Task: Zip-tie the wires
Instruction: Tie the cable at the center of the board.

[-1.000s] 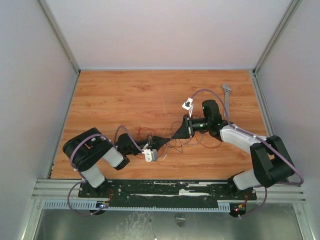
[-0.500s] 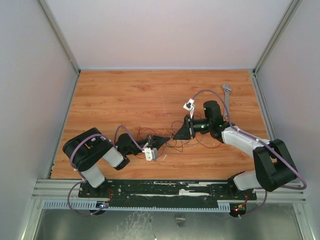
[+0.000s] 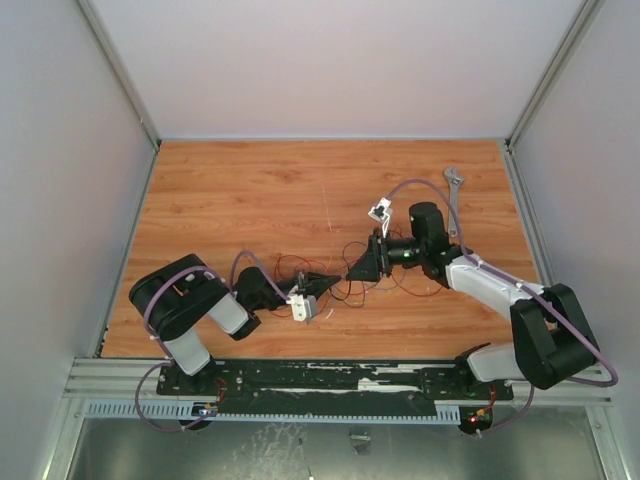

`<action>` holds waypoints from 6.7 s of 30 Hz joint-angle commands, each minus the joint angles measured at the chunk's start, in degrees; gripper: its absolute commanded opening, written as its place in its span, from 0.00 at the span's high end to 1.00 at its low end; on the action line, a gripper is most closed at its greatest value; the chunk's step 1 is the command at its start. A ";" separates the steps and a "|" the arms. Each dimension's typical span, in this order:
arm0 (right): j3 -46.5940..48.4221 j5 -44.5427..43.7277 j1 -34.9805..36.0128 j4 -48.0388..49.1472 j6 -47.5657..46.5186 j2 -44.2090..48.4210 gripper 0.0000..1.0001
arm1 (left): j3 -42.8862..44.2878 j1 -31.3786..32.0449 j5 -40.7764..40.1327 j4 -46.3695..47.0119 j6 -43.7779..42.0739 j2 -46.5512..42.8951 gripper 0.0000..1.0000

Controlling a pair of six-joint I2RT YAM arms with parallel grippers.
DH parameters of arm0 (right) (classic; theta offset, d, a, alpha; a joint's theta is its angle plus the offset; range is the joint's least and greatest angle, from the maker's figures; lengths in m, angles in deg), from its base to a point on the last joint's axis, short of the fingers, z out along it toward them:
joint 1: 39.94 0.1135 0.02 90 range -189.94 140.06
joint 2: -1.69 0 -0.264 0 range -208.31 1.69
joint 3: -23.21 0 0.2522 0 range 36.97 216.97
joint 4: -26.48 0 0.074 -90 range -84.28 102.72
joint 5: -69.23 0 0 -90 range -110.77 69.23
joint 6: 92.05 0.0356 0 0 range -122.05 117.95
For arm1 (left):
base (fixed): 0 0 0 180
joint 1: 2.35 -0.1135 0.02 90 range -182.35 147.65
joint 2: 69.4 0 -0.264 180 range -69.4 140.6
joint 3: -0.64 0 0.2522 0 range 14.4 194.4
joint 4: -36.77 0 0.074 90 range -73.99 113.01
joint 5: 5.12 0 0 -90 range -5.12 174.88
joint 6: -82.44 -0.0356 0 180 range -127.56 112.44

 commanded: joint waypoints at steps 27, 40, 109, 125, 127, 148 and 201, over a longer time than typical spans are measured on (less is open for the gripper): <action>4.33 -3.14 0.16 5.52 3.90 2.95 1.00 | 1.32 0.75 2.05 18.45 0.37 2.39 1.00; 1.13 -6.40 0.63 7.09 4.32 4.70 1.00 | 2.19 0.77 -2.46 18.37 9.69 1.33 0.92; -2.20 -56.52 13.16 4.38 25.72 9.57 1.00 | 13.20 7.93 -39.75 -24.61 52.17 -10.10 0.50; -2.31 -56.55 13.80 4.69 26.30 9.22 1.00 | 13.98 8.15 -42.01 -22.26 51.48 -7.06 0.73; -2.42 -56.66 13.79 4.72 26.31 9.14 1.00 | 13.97 8.15 -41.55 -21.84 51.55 -6.95 0.74; -2.06 -57.75 14.16 4.65 26.63 8.87 1.00 | 13.60 8.50 -40.11 -21.67 50.85 -6.72 0.89; 29.55 -60.89 11.52 -3.97 13.25 7.17 1.00 | 7.94 10.02 -42.23 -20.92 53.57 -5.07 1.00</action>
